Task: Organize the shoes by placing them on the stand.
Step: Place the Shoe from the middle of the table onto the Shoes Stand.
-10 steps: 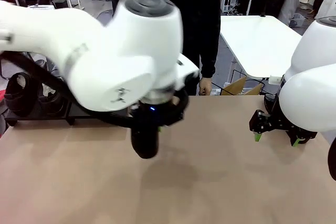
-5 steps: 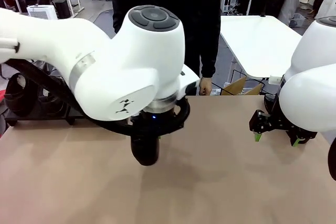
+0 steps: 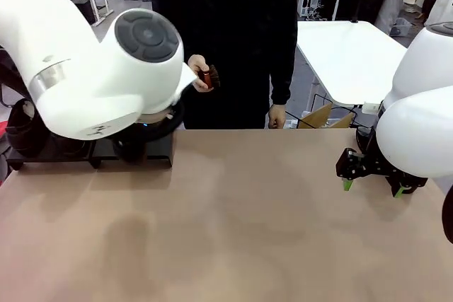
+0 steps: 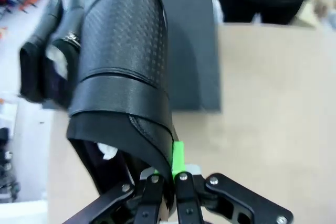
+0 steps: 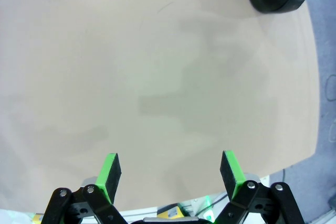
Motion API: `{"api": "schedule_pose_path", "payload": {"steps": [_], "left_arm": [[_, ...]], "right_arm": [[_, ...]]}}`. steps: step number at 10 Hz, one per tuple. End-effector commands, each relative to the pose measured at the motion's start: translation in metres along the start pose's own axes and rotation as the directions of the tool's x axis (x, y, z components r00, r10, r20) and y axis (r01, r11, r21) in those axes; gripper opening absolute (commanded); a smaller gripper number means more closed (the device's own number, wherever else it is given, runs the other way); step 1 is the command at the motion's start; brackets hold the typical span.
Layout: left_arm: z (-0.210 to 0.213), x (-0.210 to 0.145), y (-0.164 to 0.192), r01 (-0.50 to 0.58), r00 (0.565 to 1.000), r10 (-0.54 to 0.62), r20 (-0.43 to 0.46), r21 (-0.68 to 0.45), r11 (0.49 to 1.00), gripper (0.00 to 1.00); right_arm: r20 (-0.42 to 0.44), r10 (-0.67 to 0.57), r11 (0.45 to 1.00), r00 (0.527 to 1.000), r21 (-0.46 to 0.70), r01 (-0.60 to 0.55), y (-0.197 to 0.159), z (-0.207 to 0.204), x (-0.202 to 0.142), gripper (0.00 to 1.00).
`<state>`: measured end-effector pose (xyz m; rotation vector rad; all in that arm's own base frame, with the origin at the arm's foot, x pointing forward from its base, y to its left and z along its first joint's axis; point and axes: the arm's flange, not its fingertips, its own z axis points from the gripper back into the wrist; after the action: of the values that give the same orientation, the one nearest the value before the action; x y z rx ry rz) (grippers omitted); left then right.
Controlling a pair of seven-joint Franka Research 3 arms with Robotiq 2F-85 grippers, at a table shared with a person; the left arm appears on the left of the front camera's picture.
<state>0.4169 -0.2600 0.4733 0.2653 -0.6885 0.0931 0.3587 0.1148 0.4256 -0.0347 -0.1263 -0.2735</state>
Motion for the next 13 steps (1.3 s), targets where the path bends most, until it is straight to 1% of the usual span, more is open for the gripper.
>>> {"api": "schedule_pose_path", "payload": {"steps": [1,2,3,4,6,8,9,13], "left_arm": [[-0.045,0.02,-0.014,-0.083,0.993,0.08,0.084,0.038,0.996,0.0],[-0.061,0.033,-0.009,-0.127,0.989,0.121,0.086,0.06,0.99,0.0],[-0.073,0.041,-0.005,-0.156,0.986,0.151,0.07,0.066,0.986,0.0],[-0.086,0.047,0.0,-0.135,0.989,0.129,0.078,0.07,0.988,0.0],[-0.109,0.055,0.006,-0.058,0.995,0.051,0.083,0.079,0.995,0.0],[-0.116,0.062,0.009,0.011,0.997,-0.017,0.082,0.072,0.997,0.0],[-0.117,0.064,0.011,0.011,0.997,-0.017,0.081,0.071,0.997,0.0],[-0.114,0.06,0.028,0.075,0.997,-0.075,-0.004,0.051,0.996,0.0]], "right_arm": [[0.002,0.015,1.0,1.0,0.005,-0.015,0.002,0.002,0.003,1.0],[0.002,0.015,1.0,1.0,0.005,-0.015,0.002,0.002,0.003,1.0],[0.002,0.015,1.0,1.0,0.005,-0.015,0.002,0.002,0.003,1.0],[0.002,0.015,1.0,1.0,0.005,-0.015,0.002,0.002,0.003,1.0],[0.002,0.015,1.0,1.0,0.005,-0.015,0.002,0.002,0.003,1.0],[0.002,0.015,1.0,1.0,0.005,-0.015,0.002,0.002,0.003,1.0],[0.002,0.015,1.0,1.0,0.005,-0.015,0.002,0.002,0.003,1.0],[0.002,0.015,1.0,1.0,0.005,-0.015,0.002,0.002,0.003,1.0]]}}
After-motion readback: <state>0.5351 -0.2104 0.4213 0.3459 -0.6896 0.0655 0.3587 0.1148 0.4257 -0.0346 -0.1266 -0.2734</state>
